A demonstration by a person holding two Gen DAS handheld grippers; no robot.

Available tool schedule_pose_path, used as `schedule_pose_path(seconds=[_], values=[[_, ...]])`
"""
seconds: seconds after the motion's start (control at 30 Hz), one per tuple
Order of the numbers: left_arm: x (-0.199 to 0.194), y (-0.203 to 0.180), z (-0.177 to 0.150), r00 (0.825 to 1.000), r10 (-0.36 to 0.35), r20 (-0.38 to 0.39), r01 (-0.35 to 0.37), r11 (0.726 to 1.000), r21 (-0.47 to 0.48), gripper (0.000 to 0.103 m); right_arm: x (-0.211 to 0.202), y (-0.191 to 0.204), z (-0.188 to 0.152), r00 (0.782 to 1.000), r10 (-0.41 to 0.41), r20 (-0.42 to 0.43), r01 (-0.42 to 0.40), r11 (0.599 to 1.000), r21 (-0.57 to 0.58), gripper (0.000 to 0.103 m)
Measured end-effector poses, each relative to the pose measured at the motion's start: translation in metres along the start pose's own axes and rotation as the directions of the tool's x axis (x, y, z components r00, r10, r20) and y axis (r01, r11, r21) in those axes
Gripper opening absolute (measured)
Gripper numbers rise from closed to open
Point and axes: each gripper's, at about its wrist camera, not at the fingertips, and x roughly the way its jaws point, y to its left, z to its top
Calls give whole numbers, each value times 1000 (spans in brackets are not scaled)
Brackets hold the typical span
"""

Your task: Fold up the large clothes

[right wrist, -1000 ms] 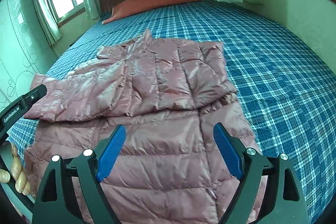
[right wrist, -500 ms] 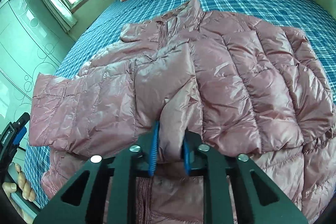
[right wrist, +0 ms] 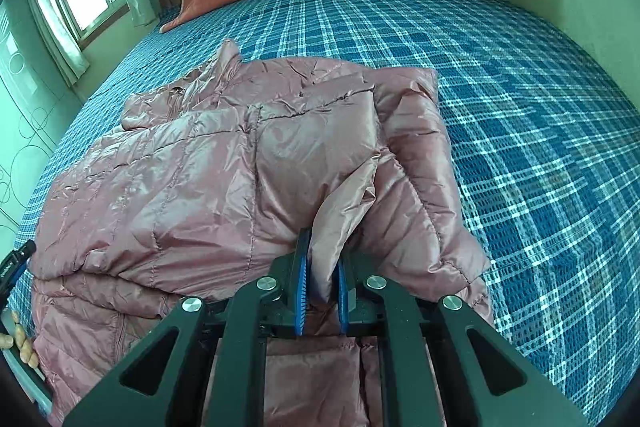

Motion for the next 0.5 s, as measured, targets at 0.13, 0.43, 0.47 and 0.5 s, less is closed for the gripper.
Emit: schedule_pose_path(seconds=[0.13,0.43,0.47,0.5], values=[[-3,0,0,1000,-4,-2,4,1000,15,68,-20,-4,3,1000,-14,24,13,999,34,42],[12,-33,31,999,-23,42,19,996,90,68,3,33,49,996,-8,86,14,997,-74,50],[20,-36,32,1000,-6,28,3,995,99,68,16,33,51,998,-16,59,21,997,-76,50],[29,-38,32,1000,9,6,-10,994,105,68,31,32,51,999,-30,26,32,996,-82,50]])
